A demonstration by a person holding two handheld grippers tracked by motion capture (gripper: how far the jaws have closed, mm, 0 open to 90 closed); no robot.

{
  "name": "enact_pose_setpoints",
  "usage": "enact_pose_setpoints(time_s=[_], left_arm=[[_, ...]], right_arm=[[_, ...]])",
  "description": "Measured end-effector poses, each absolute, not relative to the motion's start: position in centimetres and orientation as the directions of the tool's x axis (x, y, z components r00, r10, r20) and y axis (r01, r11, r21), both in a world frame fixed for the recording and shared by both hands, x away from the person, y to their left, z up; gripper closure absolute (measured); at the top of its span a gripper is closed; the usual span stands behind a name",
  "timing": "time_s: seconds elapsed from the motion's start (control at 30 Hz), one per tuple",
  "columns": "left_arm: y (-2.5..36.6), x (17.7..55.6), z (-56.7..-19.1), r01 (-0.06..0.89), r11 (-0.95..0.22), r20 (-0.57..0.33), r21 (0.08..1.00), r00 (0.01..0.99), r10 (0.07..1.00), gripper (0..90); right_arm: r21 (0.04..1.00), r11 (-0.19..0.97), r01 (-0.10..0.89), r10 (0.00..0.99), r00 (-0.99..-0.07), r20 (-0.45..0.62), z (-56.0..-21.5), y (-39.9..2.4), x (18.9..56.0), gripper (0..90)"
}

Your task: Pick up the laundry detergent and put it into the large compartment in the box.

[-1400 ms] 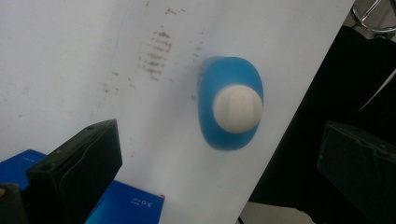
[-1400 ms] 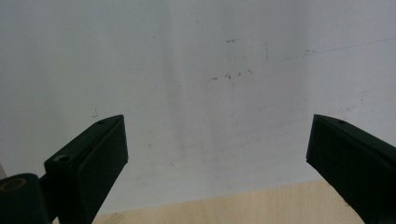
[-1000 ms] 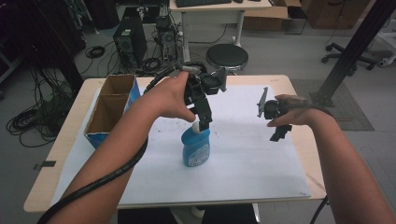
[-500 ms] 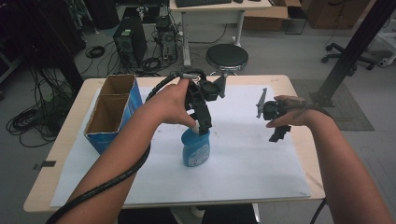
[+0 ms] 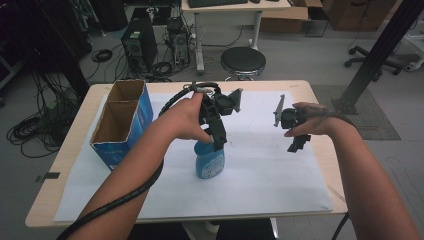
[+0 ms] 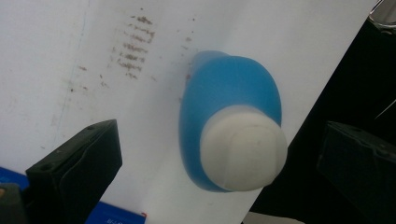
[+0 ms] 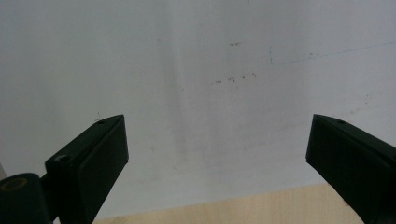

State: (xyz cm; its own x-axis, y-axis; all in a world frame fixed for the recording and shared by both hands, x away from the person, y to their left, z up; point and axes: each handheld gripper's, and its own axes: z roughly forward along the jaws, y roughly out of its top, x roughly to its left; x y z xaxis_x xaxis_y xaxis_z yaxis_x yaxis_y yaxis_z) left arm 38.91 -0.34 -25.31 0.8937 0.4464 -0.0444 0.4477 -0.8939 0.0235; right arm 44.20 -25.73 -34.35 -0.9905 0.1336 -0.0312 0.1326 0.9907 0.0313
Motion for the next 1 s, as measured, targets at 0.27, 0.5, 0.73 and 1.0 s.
enact_pose_setpoints(time_s=[0.27, 0.5, 0.73, 1.0], left_arm=[[-0.4, 38.9, -26.4, 0.449, -0.893, -0.047, 0.029, 0.893, 0.448, 0.2], [-0.6, 38.7, -27.3, 0.446, -0.895, -0.043, 0.012, 0.894, 0.445, 0.2], [-0.6, 38.6, -28.0, 0.453, -0.892, -0.048, 0.011, 0.891, 0.452, 0.2], [-0.5, 38.6, -28.8, 0.462, -0.887, -0.040, 0.013, 0.887, 0.461, 0.2]], right_arm=[[0.031, 0.991, 0.133, 0.134, -0.991, -0.030, -34.4, -25.8, 44.2, 5.5], [0.030, 0.991, 0.133, 0.134, -0.991, -0.031, -34.3, -25.8, 44.2, 5.6], [0.033, 0.991, 0.129, 0.130, -0.991, -0.032, -34.4, -25.8, 44.2, 5.6], [0.032, 0.991, 0.132, 0.133, -0.991, -0.031, -34.5, -25.8, 44.1, 5.6]])
